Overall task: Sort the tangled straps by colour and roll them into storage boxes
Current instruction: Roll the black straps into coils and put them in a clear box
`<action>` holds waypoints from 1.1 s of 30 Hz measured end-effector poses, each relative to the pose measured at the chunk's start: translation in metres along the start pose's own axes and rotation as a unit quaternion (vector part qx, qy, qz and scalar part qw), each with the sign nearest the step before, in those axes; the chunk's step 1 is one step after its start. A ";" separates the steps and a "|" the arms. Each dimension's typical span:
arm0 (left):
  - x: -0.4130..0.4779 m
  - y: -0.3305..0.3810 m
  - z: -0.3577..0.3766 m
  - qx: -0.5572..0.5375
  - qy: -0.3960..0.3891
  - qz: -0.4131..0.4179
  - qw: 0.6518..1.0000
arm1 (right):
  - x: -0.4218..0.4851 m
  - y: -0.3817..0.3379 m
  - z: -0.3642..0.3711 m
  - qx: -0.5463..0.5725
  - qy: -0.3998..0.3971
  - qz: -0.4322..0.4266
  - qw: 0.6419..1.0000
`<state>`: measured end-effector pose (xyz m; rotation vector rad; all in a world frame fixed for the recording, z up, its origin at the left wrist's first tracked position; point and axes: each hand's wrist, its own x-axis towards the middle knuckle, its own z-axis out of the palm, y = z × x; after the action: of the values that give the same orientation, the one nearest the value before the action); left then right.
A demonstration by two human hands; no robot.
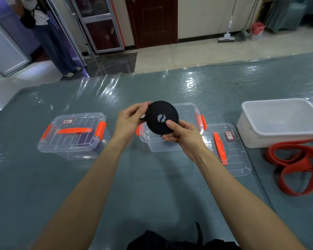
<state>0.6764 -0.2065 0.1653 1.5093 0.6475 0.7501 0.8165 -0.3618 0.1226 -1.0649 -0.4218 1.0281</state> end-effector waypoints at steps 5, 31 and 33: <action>-0.009 -0.012 0.015 0.036 0.030 0.056 0.997 | 0.003 0.002 -0.002 0.025 0.019 -0.008 0.999; 0.066 -0.043 0.037 0.094 -0.044 -0.044 0.994 | 0.077 -0.016 -0.029 -0.181 0.116 0.021 0.976; 0.085 -0.049 0.042 0.109 -0.051 -0.064 0.991 | 0.095 -0.018 -0.033 -0.193 0.134 0.034 0.971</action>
<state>0.7637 -0.1635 0.1222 1.6757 0.7590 0.5139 0.8960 -0.3001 0.1065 -1.5566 -0.3743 0.8638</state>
